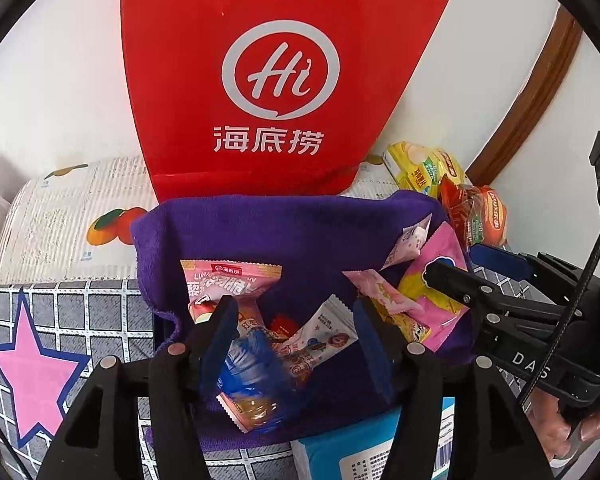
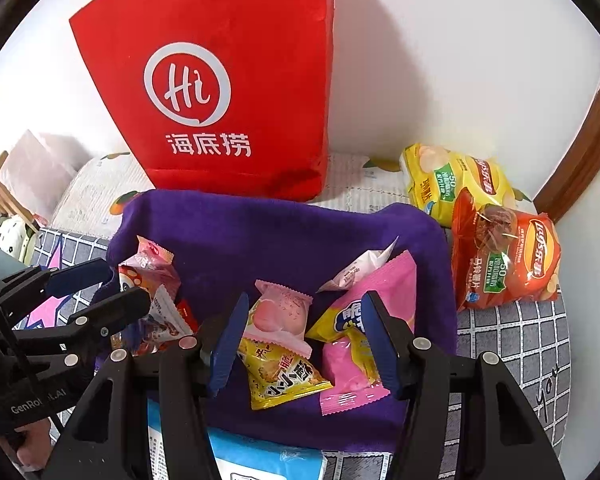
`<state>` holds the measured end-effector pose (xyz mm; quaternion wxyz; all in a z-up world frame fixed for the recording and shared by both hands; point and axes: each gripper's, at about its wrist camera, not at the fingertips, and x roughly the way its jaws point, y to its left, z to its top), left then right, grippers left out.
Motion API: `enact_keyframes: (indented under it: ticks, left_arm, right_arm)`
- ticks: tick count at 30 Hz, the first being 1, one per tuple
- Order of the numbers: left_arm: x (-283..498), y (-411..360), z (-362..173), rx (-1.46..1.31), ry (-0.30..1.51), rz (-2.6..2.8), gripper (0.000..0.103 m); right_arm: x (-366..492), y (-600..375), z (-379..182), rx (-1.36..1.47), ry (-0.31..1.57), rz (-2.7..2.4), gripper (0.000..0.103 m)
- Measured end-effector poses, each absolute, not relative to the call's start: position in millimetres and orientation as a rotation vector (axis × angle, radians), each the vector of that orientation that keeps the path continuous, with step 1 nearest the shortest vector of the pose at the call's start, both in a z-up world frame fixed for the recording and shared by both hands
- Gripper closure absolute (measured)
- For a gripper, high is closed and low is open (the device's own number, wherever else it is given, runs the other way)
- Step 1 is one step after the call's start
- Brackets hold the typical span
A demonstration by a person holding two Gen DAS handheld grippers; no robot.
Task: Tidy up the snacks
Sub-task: 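Lower the blue packet onto the towel and open the left tool, then move both tools back to the strawberry packet and green snack bag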
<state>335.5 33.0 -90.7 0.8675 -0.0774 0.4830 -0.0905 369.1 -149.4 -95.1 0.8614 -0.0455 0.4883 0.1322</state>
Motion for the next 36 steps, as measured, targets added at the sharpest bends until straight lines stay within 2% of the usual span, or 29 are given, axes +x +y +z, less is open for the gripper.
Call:
enact_keyframes:
  ticks: [24,36]
  left_arm:
    - [327.5,38.2,-72.2,-0.187,0.967,-0.209,0.045]
    - [318.8,51.6,-53.7,-0.209,0.946,-0.166,0.045]
  right_arm:
    - [355.0,-148.9,-72.7,-0.086,0.963,0.279,0.045]
    - [309.4,-138.2,-32.9,-0.059,0.849,0.318,0.044]
